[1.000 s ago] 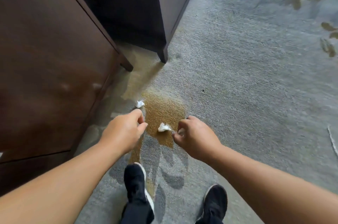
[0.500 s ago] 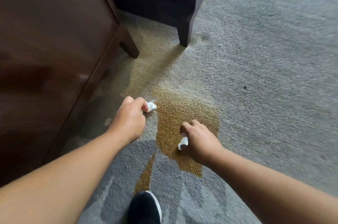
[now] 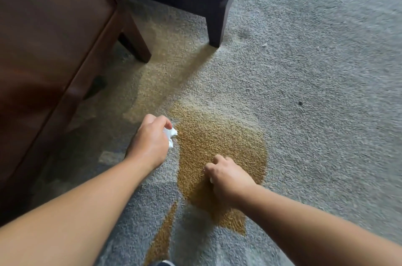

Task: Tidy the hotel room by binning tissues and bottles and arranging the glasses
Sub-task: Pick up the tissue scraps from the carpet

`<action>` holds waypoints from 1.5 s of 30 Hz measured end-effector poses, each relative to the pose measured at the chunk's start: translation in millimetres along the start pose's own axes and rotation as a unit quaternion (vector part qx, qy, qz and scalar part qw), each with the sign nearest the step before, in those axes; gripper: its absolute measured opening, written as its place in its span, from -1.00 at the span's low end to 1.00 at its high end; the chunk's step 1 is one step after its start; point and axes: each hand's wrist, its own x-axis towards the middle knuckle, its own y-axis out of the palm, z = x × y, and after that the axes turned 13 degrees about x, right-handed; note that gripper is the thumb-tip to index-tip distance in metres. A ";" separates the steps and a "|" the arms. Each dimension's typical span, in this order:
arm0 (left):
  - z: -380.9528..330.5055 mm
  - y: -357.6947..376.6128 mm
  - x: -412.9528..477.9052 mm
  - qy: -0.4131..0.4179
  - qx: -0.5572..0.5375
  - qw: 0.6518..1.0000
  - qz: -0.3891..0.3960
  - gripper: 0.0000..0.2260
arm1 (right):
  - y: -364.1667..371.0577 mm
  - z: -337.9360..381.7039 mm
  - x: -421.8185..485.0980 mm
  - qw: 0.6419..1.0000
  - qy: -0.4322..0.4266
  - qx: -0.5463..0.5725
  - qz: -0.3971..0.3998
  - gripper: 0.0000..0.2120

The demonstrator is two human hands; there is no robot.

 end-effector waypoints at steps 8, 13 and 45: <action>-3.2 16.0 -1.1 0.059 0.185 0.973 0.126 -0.49 | -9.9 -0.4 -9.5 1.000 0.014 0.006 -0.003 -0.86; -7.5 23.0 -8.5 0.075 0.229 0.961 0.137 -0.87 | -31.5 -0.1 -9.6 0.995 -0.009 0.066 -0.079 -0.90; -538.4 -274.1 -266.5 0.406 0.287 0.864 0.079 -0.71 | -365.4 -52.8 -565.6 0.839 0.231 0.286 -0.402 -0.71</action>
